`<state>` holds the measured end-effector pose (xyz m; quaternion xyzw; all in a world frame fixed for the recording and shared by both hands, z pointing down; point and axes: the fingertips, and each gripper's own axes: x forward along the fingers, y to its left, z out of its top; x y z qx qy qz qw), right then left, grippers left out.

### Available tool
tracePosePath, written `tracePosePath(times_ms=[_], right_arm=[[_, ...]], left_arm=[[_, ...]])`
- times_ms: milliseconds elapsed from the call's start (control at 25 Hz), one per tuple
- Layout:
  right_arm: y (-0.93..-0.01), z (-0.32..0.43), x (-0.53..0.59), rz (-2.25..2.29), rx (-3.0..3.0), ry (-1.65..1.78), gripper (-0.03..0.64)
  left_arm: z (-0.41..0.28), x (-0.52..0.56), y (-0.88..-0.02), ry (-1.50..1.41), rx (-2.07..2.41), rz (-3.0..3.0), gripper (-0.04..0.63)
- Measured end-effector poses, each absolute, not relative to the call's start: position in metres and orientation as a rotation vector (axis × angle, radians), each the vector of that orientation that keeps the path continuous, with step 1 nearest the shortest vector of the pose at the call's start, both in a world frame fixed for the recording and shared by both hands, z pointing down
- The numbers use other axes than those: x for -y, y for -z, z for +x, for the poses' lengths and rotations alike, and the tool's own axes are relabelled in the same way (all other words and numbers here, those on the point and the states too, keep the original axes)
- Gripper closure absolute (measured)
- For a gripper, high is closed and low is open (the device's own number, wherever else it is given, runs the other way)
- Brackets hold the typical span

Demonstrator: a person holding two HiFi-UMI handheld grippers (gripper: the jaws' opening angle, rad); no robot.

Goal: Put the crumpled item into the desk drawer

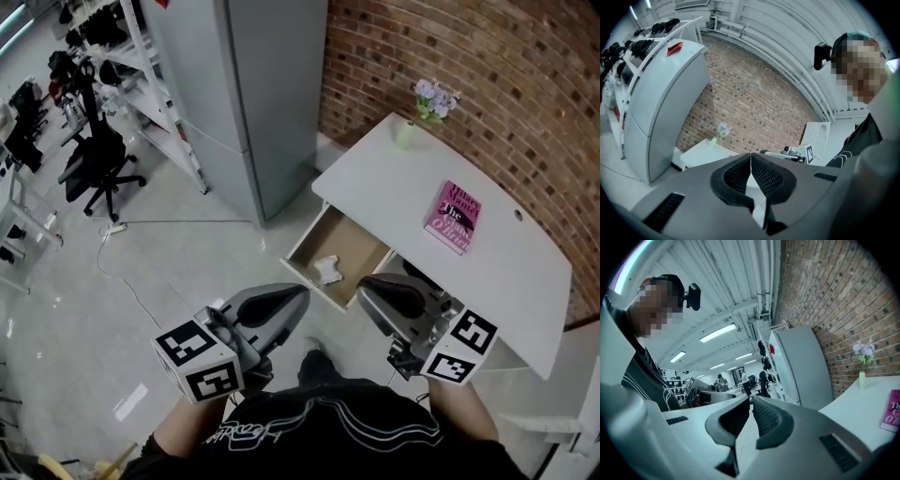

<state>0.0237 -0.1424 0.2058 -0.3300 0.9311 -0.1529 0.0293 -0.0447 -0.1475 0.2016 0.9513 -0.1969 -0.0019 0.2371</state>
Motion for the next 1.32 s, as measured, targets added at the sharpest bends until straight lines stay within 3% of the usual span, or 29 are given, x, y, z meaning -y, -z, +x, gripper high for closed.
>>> tracePosePath(times_ms=[1320], right_arm=[[-0.229, 0.035, 0.111, -1.048, -2.867, 0.502, 0.565]], left_arm=[[-0.020, 0.121, -0.215, -0.028, 0.529, 2.620, 0.572]])
